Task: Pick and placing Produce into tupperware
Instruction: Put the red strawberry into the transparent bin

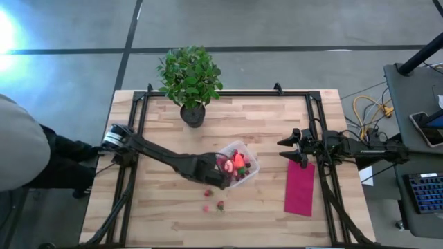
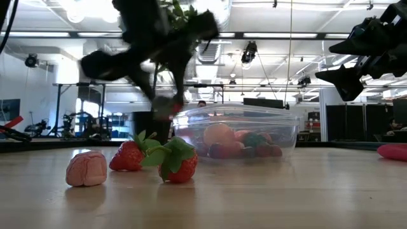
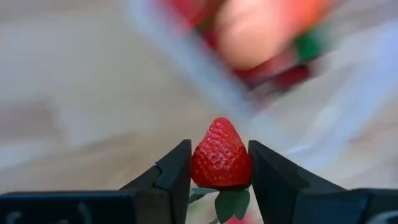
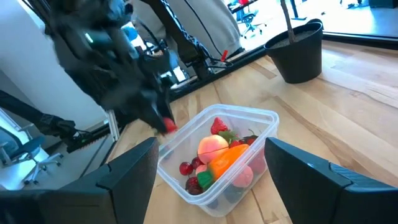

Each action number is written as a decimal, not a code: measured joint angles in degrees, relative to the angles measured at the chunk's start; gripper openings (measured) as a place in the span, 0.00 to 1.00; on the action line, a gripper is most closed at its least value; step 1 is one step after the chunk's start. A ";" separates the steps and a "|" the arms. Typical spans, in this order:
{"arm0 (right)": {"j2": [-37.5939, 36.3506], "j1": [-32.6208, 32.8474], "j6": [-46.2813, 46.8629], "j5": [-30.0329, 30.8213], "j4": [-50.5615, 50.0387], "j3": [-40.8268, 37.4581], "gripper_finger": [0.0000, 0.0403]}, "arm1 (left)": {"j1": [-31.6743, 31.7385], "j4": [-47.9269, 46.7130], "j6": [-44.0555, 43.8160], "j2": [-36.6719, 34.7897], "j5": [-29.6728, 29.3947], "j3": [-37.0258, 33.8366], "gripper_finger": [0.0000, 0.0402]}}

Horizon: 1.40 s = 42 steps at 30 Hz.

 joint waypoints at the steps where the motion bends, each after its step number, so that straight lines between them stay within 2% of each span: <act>1: -0.01 0.00 0.01 0.01 0.00 0.00 0.71 | 0.25 0.11 1.38 -0.19 -2.30 1.68 0.30; 5: 0.00 0.00 0.01 -0.01 0.00 0.00 0.71 | 1.74 3.06 12.24 -0.30 -11.06 8.12 0.30; 7: 0.01 0.00 0.01 0.01 0.00 0.00 0.71 | 3.43 6.25 19.78 0.38 -10.37 9.92 0.30; 10: -0.01 0.00 0.00 0.01 0.00 0.00 0.71 | 5.80 9.23 28.18 2.42 -6.04 10.39 0.31; 13: -0.01 0.00 0.01 0.01 0.02 0.00 0.71 | 6.87 9.37 28.92 4.18 -3.90 10.54 0.36; 21: -0.05 0.00 0.01 -0.01 0.00 0.00 0.71 | 6.44 5.93 29.81 4.62 -3.12 10.50 0.58; 24: -0.05 0.00 0.01 -0.01 0.02 0.00 0.71 | 5.57 4.70 29.76 3.08 1.26 10.92 0.62; 27: -0.05 0.00 0.01 -0.01 0.00 0.00 0.71 | 3.41 2.45 24.12 1.71 5.14 10.93 0.63; 31: -0.05 0.00 0.01 0.00 0.00 0.00 0.71 | -0.89 -5.17 14.70 1.45 8.25 10.91 0.63; 33: -0.05 0.00 0.00 0.01 0.01 0.00 0.71 | -3.82 -8.14 13.86 1.74 8.38 10.90 0.63; 35: -0.05 0.00 0.01 -0.01 0.00 0.00 0.71 | -7.08 -8.19 17.71 2.16 7.36 10.79 0.63; 38: -0.05 0.00 0.01 -0.01 0.01 0.00 0.71 | -11.19 -8.07 25.63 3.27 2.12 10.78 0.63; 42: -0.01 0.00 0.01 -0.01 0.02 0.02 0.71 | -13.19 -8.17 27.20 4.09 -3.89 10.51 0.63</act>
